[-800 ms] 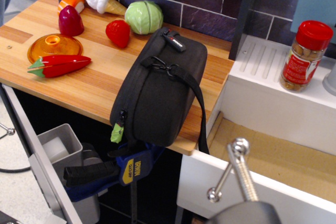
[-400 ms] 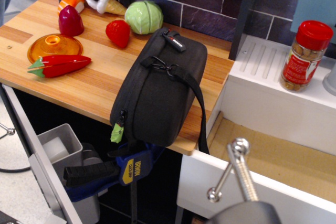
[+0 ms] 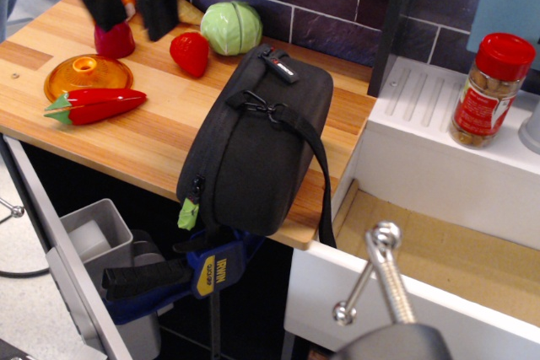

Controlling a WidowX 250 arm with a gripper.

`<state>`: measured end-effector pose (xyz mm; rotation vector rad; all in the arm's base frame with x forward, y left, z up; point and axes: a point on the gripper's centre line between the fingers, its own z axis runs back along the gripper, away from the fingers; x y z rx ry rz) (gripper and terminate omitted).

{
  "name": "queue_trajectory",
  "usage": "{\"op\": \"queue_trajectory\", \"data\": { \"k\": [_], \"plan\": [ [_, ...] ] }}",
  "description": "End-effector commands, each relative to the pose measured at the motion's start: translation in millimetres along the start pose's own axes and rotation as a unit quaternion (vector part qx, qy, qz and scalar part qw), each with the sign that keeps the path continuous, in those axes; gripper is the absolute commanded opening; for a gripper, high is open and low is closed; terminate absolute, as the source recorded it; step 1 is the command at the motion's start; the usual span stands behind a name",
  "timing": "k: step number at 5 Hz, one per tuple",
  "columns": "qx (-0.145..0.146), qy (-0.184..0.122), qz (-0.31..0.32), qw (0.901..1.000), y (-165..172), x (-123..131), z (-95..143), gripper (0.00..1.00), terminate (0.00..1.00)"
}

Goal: Unzip zipper bag

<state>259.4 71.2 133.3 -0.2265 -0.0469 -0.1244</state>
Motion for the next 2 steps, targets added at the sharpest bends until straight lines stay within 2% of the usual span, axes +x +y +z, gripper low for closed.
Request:
{"op": "queue_trajectory", "data": {
  "k": [1,2],
  "plan": [
    [0.033,-0.015,-0.051,0.9980,-13.6,-50.3,-12.1,1.00,0.00],
    [0.053,-0.010,-0.043,0.9976,-23.1,-64.7,-39.9,1.00,0.00]
  ]
}}
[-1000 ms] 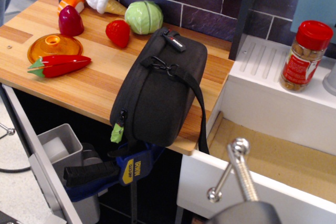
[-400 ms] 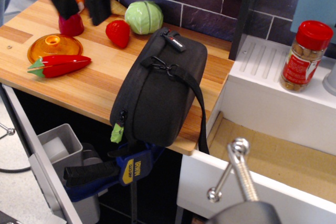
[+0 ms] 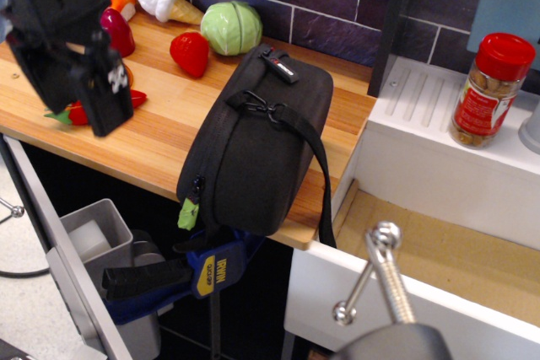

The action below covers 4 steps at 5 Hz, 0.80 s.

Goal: Unzip zipper bag

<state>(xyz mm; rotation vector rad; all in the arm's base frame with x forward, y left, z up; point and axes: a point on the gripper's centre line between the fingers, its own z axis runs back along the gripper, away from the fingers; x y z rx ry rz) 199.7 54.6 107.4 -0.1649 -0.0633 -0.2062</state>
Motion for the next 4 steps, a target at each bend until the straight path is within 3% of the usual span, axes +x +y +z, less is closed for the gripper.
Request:
{"op": "queue_trajectory", "data": {
  "k": [1,3,4],
  "plan": [
    [0.034,-0.020,-0.008,0.9992,-19.9,-18.5,-37.8,1.00,0.00],
    [0.036,-0.052,0.004,0.9980,-50.8,-13.2,-69.9,1.00,0.00],
    [0.042,-0.068,0.015,0.9967,-63.8,2.5,-83.5,1.00,0.00]
  ]
}}
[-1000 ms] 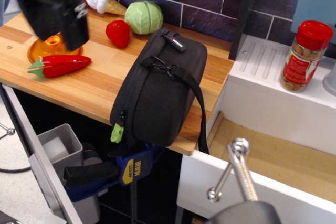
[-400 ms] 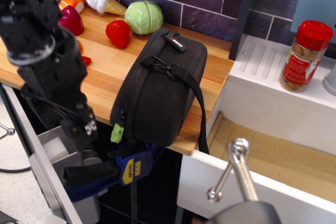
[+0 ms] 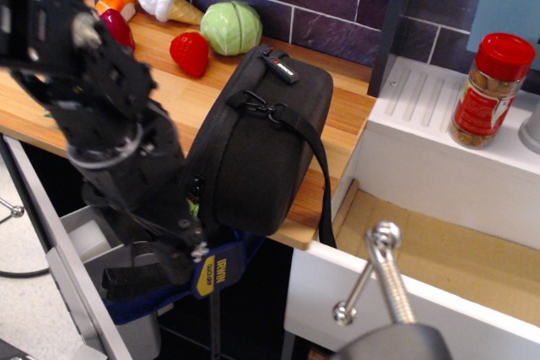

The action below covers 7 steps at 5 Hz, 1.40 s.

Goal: Unzip zipper bag

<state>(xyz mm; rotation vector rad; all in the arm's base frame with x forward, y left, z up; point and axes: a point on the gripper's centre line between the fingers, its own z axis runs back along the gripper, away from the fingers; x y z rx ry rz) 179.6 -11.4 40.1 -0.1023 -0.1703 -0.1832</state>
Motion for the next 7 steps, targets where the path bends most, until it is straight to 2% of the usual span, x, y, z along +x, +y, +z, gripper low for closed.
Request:
{"op": "queue_trajectory", "data": {
  "k": [1,3,4,6,7],
  "plan": [
    [0.006,-0.037,0.009,0.9993,-13.9,18.1,-14.0,1.00,0.00],
    [0.003,-0.057,0.013,0.9983,-16.3,28.8,-11.9,1.00,0.00],
    [-0.004,-0.058,0.021,0.9981,-11.4,45.6,2.7,1.00,0.00],
    [-0.009,-0.077,0.029,0.9966,-8.3,62.4,13.4,1.00,0.00],
    [-0.026,-0.061,0.037,0.9971,-7.6,67.0,18.7,0.00,0.00]
  ]
}}
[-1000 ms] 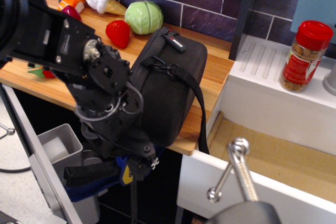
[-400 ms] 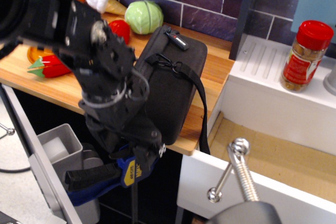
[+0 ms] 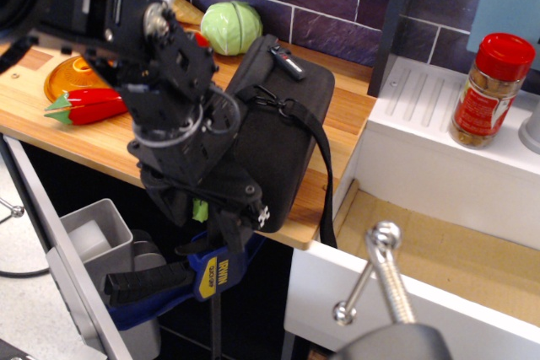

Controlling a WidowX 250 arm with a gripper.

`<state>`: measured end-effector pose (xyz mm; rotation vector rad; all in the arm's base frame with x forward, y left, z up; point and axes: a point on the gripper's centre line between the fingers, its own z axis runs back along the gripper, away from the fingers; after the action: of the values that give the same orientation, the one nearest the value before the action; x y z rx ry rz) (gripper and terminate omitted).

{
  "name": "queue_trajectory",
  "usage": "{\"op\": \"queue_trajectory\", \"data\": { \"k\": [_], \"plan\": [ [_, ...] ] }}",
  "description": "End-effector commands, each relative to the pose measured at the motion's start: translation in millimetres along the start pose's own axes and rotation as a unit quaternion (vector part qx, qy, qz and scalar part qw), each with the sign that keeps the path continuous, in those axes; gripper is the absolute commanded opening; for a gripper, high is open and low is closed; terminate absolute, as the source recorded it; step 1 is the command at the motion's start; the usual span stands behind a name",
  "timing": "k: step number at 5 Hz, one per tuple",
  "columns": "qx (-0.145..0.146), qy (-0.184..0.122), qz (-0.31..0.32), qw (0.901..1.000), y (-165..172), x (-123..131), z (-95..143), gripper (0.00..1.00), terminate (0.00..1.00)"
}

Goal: Unzip zipper bag

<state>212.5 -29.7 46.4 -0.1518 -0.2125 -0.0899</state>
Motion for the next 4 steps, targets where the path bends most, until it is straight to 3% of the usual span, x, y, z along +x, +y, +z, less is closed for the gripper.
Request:
{"op": "queue_trajectory", "data": {
  "k": [1,3,4],
  "plan": [
    [-0.024,-0.048,0.001,0.9985,-1.3,39.2,33.9,0.00,0.00],
    [-0.081,-0.057,0.075,0.9922,-17.8,95.1,92.2,0.00,0.00],
    [-0.101,-0.079,0.101,0.9866,-21.5,119.3,111.7,0.00,0.00]
  ]
}}
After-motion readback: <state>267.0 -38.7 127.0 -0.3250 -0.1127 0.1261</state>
